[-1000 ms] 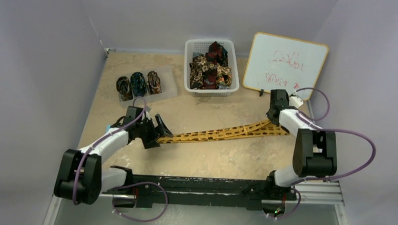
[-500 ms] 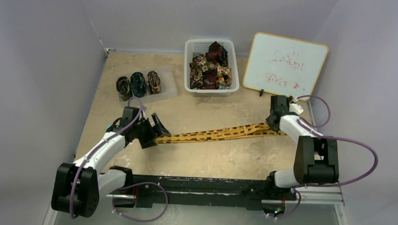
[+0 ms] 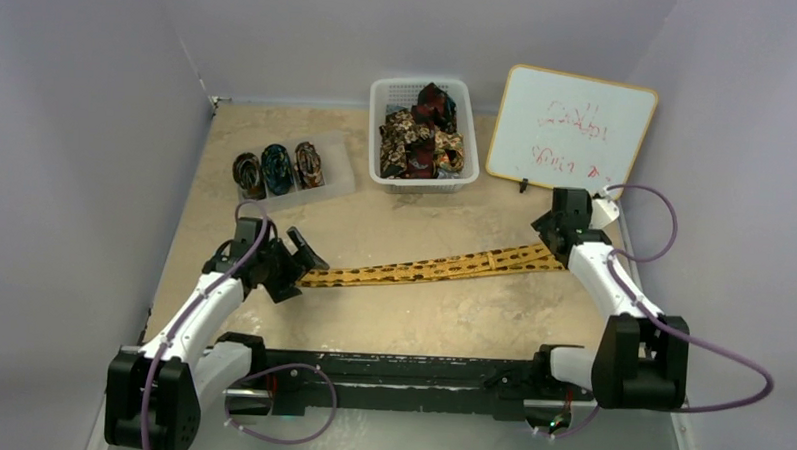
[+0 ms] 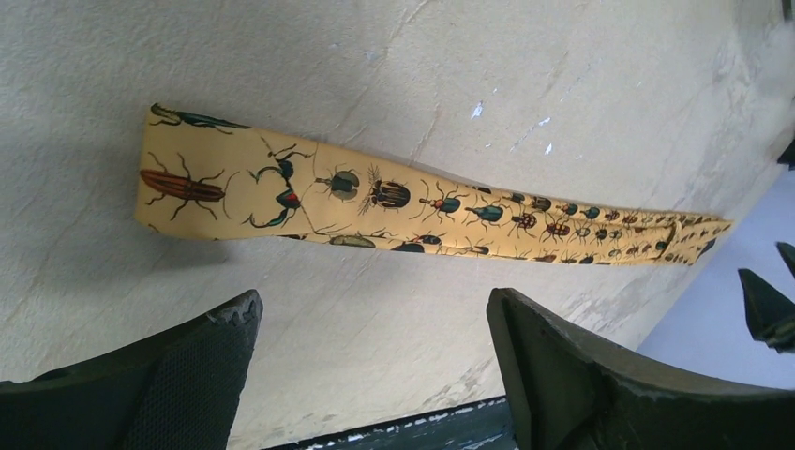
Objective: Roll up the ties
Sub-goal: Flatten out the tie at the center of the board.
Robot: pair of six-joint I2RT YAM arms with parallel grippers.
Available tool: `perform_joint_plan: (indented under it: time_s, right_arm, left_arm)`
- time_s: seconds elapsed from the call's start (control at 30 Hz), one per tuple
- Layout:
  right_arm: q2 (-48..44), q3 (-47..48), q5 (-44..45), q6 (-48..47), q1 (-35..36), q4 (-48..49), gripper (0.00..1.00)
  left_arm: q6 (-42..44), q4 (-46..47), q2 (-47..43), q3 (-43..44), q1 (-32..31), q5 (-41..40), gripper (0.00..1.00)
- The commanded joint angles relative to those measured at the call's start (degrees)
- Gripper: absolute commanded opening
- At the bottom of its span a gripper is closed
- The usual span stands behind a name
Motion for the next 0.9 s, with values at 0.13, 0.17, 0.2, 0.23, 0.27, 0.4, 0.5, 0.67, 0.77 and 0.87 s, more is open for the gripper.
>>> perform_joint_plan:
  time_s: [0.13, 0.17, 0.2, 0.23, 0.27, 0.4, 0.5, 0.67, 0.77, 0.87]
  right_arm:
    - [-2.1, -0.4, -11.2, -8.0, -0.1, 9.1, 0.62]
    - [-2.1, -0.8, -12.7, -8.5, -0.1, 9.9, 0.62]
    - [-2.1, -0.9, -14.0, -9.1, -0.1, 10.7, 0.62]
    - [-2.1, -1.2, -15.1, -9.7, -0.1, 11.4, 0.62]
    - [-2.0, -1.3, -16.2, -10.3, -0.1, 11.8, 0.62]
    - [-0.8, -0.7, -22.1, -13.3, 0.4, 13.7, 0.60]
    - [1.2, -0.7, -29.6, -15.2, 2.9, 17.4, 0.57]
    - [6.7, 0.6, -31.1, -14.7, 14.9, 19.5, 0.55]
    - [9.5, -0.1, -30.2, -12.2, 19.5, 20.8, 0.54]
    - [10.6, -1.3, -30.8, -11.1, 21.5, 22.3, 0.54]
  left_arm:
    - [-3.1, 0.3, 0.0, 0.8, 0.6, -3.7, 0.89]
    - [-3.1, 0.3, 0.7, 0.9, 0.6, -4.1, 0.88]
    - [-2.9, 0.4, 1.2, 1.0, 0.6, -4.5, 0.87]
    - [-2.9, 0.6, 1.5, 1.0, 0.6, -5.1, 0.86]
    - [-2.9, 0.3, 1.7, 1.1, 0.6, -5.8, 0.86]
    - [-3.1, -0.3, 1.7, 1.1, 0.7, -9.5, 0.81]
    - [-3.2, 1.2, 2.8, 0.9, 0.9, -10.1, 0.71]
    - [-5.3, 2.6, 6.9, 0.7, 1.4, -10.8, 0.51]
    - [-5.4, 4.3, 7.9, 0.8, 1.9, -9.7, 0.45]
    - [-4.7, 3.6, 8.0, 1.3, 2.0, -11.3, 0.41]
